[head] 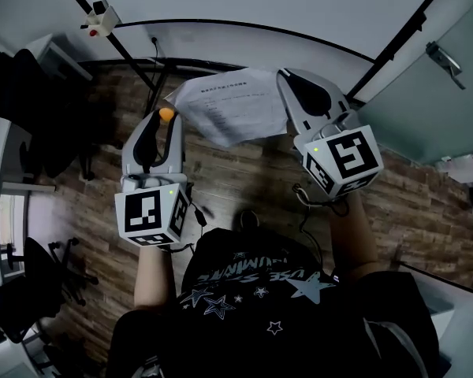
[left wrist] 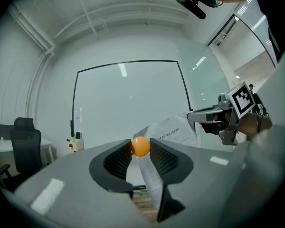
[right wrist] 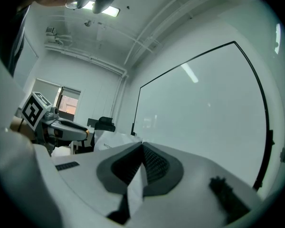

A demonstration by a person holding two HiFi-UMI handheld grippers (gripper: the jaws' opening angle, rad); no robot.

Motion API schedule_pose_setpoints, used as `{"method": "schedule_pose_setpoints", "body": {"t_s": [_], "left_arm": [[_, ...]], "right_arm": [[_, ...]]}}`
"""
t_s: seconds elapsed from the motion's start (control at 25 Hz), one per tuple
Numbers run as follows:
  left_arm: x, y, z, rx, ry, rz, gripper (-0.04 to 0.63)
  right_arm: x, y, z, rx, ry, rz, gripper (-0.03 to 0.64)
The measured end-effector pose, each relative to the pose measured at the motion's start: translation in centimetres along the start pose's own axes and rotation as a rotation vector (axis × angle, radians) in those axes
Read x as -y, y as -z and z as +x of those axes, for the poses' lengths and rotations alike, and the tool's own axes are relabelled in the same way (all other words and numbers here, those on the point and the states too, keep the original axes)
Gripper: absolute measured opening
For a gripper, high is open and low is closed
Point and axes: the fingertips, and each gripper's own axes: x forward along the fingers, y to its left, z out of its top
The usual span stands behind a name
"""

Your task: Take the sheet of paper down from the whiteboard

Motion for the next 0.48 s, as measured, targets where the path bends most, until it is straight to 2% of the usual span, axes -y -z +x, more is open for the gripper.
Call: {"method": "schedule_pose_setpoints", "body": {"t_s": [0.24,0.48], "left_arm": [[0.1,1.3,-1.1,-0.022,0.014,-0.024,0.13],[-0.8,2.9,-4.3,-0.044,0.043,-0.007,0.129]], "right_arm": [[-0.4,0.3,-0.7,-0.025,0.021,-0.002,0.015],[-3.3,-0.5,-1.4,-0.027,0.039,-0.012,0.015]]}}
